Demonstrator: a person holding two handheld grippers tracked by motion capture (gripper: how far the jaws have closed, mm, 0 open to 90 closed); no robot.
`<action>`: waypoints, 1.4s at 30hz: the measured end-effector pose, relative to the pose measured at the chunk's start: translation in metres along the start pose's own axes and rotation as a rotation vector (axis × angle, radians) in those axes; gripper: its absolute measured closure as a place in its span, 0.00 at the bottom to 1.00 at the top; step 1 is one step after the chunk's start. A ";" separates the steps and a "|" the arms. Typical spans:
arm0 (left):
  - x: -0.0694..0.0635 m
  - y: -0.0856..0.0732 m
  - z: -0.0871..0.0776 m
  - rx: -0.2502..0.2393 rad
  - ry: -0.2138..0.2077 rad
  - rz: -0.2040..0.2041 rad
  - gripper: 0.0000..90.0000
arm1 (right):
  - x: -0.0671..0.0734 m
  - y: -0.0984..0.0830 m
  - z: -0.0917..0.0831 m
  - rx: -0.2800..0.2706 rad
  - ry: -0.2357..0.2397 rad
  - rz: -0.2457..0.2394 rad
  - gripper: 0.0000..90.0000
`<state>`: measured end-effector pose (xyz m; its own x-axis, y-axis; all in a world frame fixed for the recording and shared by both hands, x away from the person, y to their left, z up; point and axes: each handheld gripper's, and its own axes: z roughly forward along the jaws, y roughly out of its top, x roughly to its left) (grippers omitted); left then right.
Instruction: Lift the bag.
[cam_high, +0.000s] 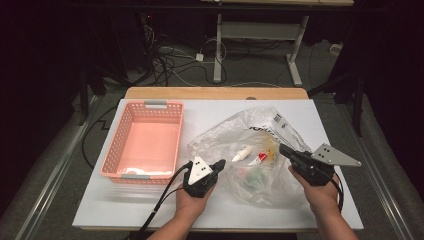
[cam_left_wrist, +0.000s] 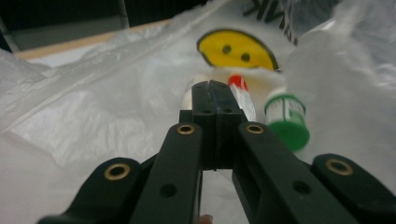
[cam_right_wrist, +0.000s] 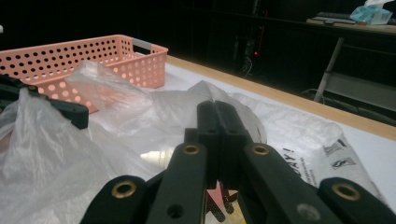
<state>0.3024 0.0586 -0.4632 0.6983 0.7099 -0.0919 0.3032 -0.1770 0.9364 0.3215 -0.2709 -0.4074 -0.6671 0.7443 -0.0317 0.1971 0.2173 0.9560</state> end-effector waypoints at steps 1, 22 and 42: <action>-0.001 0.004 -0.001 -0.022 0.001 -0.001 0.98 | 0.001 0.001 0.000 -0.005 -0.005 -0.003 1.00; 0.015 0.071 -0.009 -0.273 0.036 0.044 0.98 | 0.012 0.035 0.015 -0.092 -0.043 0.005 1.00; 0.028 0.143 -0.027 -0.388 0.095 0.143 0.98 | 0.005 0.080 0.007 -0.251 -0.094 -0.013 1.00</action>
<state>0.3474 0.0715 -0.3230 0.6472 0.7597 0.0633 -0.0718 -0.0219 0.9972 0.3388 -0.2458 -0.3329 -0.5963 0.8004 -0.0605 -0.0032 0.0730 0.9973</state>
